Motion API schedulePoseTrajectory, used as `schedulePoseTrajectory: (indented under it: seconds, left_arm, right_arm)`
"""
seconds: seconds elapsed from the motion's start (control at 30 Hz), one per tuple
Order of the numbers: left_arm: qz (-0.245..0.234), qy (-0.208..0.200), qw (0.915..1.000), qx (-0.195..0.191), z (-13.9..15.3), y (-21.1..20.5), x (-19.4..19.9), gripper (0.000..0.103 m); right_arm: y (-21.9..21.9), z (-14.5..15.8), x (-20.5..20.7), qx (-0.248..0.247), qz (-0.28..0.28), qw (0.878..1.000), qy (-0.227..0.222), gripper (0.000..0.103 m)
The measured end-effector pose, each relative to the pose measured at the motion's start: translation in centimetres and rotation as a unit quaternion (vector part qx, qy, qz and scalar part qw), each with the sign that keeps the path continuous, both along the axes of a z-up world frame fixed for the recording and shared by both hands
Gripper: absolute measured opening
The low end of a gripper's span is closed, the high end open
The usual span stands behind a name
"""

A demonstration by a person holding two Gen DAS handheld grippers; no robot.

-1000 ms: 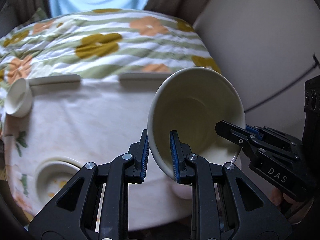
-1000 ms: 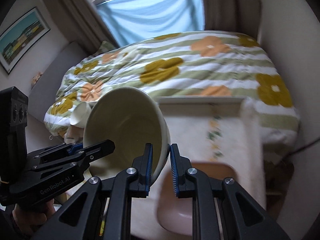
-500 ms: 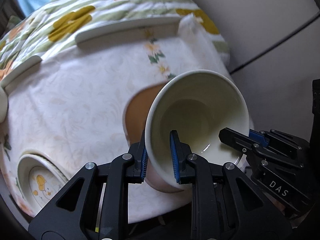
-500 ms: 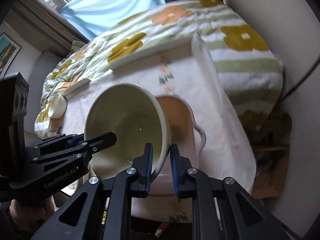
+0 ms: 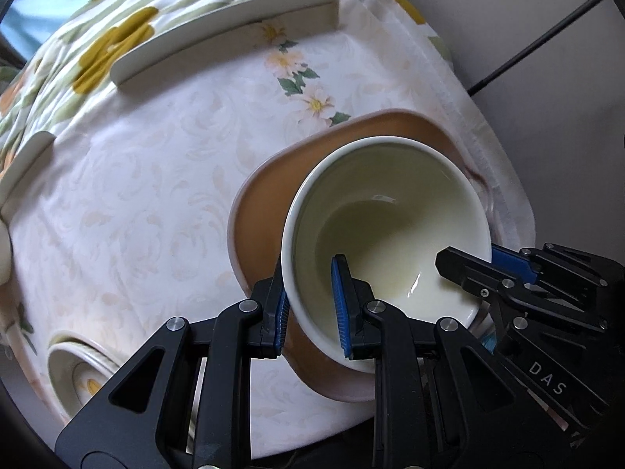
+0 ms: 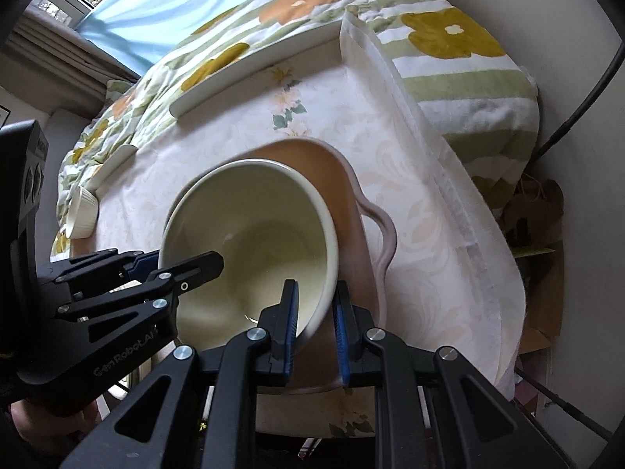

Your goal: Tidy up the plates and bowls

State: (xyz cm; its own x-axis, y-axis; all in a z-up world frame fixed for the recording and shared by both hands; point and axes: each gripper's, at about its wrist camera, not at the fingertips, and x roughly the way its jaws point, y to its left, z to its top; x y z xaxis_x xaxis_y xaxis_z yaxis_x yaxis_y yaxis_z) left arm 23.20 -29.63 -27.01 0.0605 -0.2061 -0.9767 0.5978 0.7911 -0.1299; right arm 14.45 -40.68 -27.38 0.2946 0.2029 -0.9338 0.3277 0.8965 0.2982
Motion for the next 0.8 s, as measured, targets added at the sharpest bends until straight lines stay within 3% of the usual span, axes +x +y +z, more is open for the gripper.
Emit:
schedulePoseTrajectory:
  seconds: [0.5,0.8]
  left_arm:
    - [-0.028,-0.036,0.9988,0.018,0.3,-0.7,-0.6,0.018]
    - [-0.032,-0.070,0.9966,0.030,2.3,-1.3,-1.1,0.025]
  right_arm:
    - [0.8,0.7,-0.6,-0.045,0.003,0.999,-0.006,0.016]
    - [1.8,2.4,-2.0,-0.068,0.053,0.996,-0.038,0.016]
